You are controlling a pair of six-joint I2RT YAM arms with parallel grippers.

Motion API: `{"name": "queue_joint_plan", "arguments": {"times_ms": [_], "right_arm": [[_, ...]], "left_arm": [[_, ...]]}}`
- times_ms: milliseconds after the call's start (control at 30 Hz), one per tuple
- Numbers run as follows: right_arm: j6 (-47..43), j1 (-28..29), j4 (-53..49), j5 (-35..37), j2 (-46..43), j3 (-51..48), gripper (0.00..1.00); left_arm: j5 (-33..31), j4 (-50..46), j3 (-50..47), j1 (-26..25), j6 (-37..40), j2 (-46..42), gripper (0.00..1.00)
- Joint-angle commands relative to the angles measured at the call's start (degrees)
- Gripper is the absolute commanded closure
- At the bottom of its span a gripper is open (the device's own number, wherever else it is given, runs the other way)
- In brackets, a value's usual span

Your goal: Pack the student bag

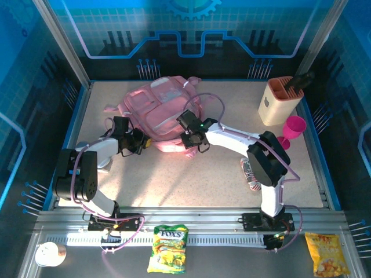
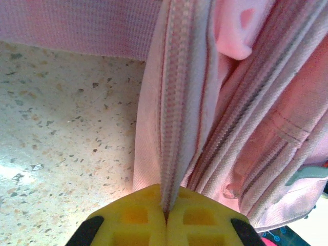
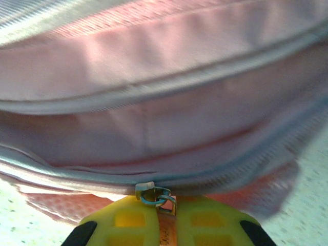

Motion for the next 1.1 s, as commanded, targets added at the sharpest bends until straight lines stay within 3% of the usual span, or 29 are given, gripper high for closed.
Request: {"name": "queue_joint_plan", "arguments": {"times_ms": [0,167,433,600,733,1067], "right_arm": [[0.7,-2.6,-2.2,9.0,-5.2,-3.2,0.99],[2.0,-6.3,-3.3,9.1,-6.1,-5.0,0.94],[-3.9,-8.5,-3.5,-0.8,-1.0,0.1,0.88],[-7.5,-9.1,-6.0,0.5,2.8,4.1,0.93],[-6.5,-9.5,-6.3,1.3,1.0,2.7,0.97],[-1.8,-2.8,-4.4,-10.5,-8.5,-9.1,1.0]], "left_arm": [[-1.1,-0.8,1.9,1.0,2.0,-0.1,0.99],[-0.9,-1.3,1.8,1.1,2.6,0.1,0.99],[-0.9,-3.1,2.4,1.2,4.5,-0.1,1.0],[-0.6,-4.9,4.0,1.2,6.7,0.1,1.0],[0.2,-5.0,5.1,1.2,7.7,0.6,0.99],[1.3,-7.1,13.5,-0.5,11.9,6.9,0.94]]}}
